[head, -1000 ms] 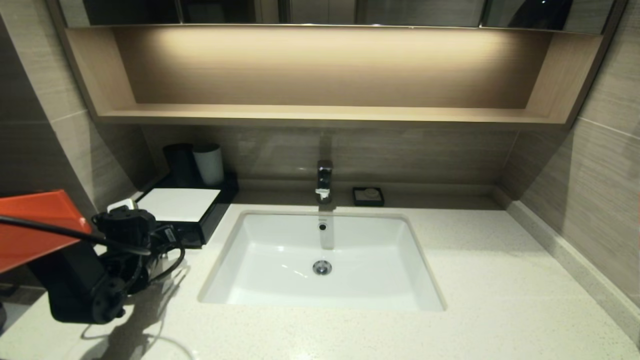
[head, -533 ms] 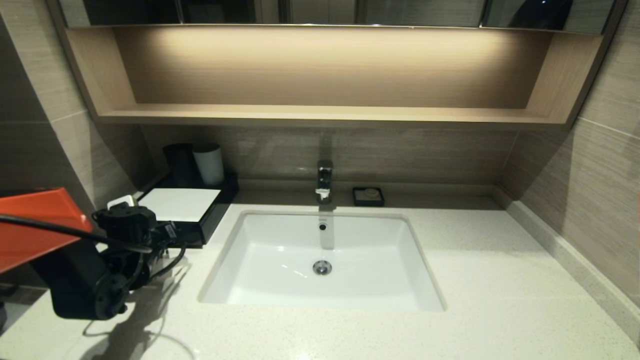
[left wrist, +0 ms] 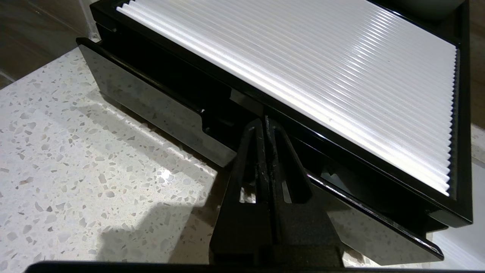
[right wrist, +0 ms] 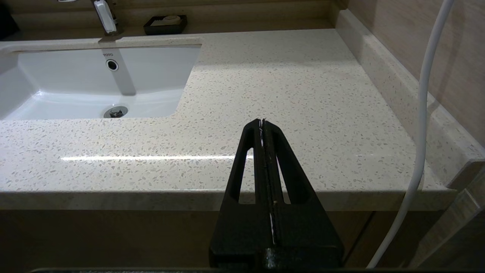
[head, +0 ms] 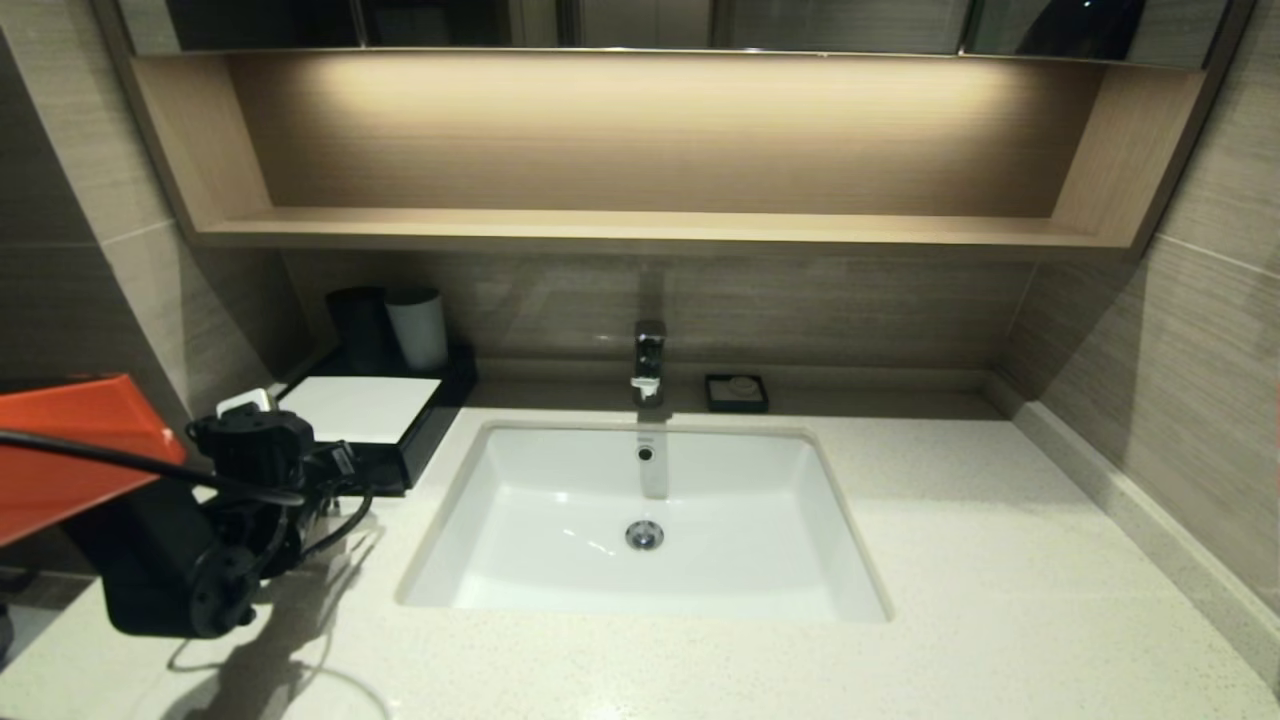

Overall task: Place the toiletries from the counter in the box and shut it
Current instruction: Close the drawer

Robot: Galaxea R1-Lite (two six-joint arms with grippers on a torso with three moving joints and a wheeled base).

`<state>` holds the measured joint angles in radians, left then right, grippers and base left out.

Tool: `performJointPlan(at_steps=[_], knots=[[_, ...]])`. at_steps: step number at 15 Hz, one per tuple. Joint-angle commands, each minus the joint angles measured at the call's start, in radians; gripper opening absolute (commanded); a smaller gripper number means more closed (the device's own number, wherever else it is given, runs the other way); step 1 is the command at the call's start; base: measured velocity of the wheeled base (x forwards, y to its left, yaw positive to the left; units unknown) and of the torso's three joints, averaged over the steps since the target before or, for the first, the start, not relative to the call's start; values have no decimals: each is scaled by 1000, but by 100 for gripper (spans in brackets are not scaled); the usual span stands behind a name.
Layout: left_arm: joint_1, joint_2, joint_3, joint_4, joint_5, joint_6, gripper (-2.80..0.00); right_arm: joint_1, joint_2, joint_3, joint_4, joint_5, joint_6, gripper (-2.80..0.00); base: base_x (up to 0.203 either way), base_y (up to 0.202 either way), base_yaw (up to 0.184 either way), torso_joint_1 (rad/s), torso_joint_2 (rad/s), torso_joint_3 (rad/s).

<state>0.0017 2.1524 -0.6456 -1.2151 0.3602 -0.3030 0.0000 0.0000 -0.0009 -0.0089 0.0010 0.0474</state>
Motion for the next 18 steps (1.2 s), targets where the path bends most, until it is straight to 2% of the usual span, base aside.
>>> performJointPlan(at_steps=[1,6,18], knots=[[0,-23,24,-6,3,-2,-280,0,1,1,0,-1,0,-280,0,0,0,0,0,0],[0,-11,55,-3,6,-2,-280,0,1,1,0,0,0,-280,0,0,0,0,0,0],[0,66,-16,-1,6,16,-280,0,0,1,0,0,0,-280,0,0,0,0,0,0]])
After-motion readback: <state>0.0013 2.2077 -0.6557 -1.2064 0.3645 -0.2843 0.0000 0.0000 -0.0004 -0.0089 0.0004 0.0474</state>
